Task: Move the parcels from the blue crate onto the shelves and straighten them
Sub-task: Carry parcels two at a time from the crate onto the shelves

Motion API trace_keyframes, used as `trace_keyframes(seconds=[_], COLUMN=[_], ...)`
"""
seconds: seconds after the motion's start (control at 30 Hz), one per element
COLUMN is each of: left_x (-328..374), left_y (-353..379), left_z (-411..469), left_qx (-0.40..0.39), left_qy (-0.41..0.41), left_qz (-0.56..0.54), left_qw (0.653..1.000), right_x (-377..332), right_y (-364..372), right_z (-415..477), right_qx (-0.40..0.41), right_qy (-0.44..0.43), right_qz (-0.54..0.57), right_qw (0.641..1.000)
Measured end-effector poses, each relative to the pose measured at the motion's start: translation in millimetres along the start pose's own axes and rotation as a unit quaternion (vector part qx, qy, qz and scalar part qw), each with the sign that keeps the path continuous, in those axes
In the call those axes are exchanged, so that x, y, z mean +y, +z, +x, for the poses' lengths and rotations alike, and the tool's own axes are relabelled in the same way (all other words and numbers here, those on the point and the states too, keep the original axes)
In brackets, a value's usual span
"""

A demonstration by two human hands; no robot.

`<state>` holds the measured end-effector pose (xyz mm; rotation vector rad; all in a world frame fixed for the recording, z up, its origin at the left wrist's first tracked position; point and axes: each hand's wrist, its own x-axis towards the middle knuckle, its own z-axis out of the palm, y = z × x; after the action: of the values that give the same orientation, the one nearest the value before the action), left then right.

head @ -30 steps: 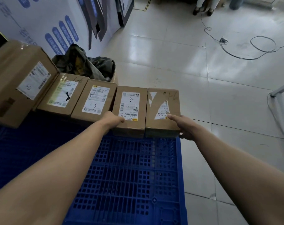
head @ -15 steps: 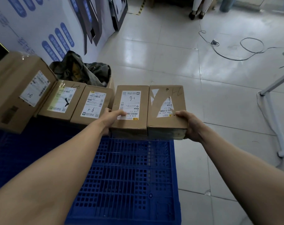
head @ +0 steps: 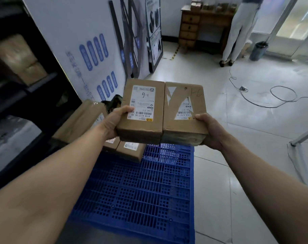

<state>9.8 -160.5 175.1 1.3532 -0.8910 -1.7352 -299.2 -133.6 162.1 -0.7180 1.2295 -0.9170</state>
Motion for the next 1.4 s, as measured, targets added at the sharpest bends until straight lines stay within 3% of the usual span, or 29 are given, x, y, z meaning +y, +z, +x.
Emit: trace_keyframes(seconds=[0.33,0.5,0.67,0.87,1.0,1.2,1.4], left_x=[35,4,-53,-143,-209,-302,-368], left_y=[-100,-148,-184,-203,-196,-139,-53], left_z=[-218,-360,-508,-683,-796,-923,-992], left_qx=[0.184,0.326,0.446,0.572,0.643,0.731,0.817], left_qy=[0.146,0.197,0.23,0.246,0.285,0.302,0.256], left_qz=[-0.077,-0.106,-0.128,-0.173,-0.218,-0.263,-0.305], left_qw=[0.969,0.918,0.855,0.763,0.677,0.552,0.416], right_x=[-56,-33,17,111,183,284,367], right_y=[181,302,423,552,613,673,702], right_z=[-37,-88,-168,-293,-398,-534,-669], right_qx=[-0.231,-0.339,-0.462,-0.594,-0.676,-0.772,-0.843], right_qy=[-0.028,-0.014,-0.013,-0.006,-0.016,0.02,0.09], right_qz=[-0.103,-0.155,-0.19,-0.242,-0.299,-0.337,-0.338], right_qw=[0.967,0.928,0.866,0.767,0.673,0.538,0.408])
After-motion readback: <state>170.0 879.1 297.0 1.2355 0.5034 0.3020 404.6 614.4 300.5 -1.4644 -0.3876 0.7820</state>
